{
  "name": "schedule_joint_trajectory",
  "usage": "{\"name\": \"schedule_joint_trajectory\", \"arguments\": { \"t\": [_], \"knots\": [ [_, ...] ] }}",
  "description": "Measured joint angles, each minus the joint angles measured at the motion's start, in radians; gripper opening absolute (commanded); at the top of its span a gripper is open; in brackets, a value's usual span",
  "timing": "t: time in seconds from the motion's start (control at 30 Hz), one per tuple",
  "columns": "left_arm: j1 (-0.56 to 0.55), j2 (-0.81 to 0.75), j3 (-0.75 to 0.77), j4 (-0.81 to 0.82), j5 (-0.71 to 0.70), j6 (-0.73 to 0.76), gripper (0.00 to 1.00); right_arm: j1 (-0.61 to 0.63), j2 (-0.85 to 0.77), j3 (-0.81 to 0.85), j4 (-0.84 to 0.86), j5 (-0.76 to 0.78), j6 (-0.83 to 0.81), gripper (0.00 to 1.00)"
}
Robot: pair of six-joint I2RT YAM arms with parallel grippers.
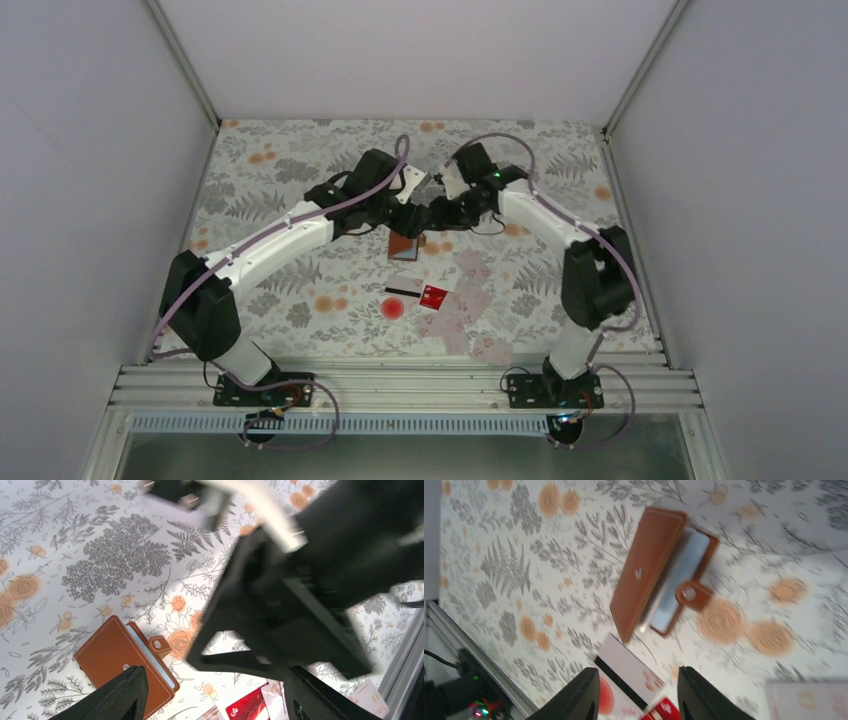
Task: Put the credit cards into the card holder
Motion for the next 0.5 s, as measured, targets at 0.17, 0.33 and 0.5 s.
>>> {"name": "schedule_joint_trajectory", "arguments": {
  "t": [0.17, 0.33, 0.5],
  "knots": [
    [-0.051, 0.017, -0.022, -0.010, -0.057, 0.007, 0.71, -0.001, -0.208, -0.178, -0.064, 0.125, 0.047, 0.74],
    [-0.174, 0.104, 0.003, -0.050, -0.156, -0.012, 0.77, -0.006, -0.330, -0.307, -0.115, 0.278, 0.134, 0.98],
    [-0.287, 0.232, 0.089, -0.106, -0.256, -0.073, 0.87, -0.048, -0.443, -0.368, -0.164, 0.469, 0.203, 0.99]
  ]
}}
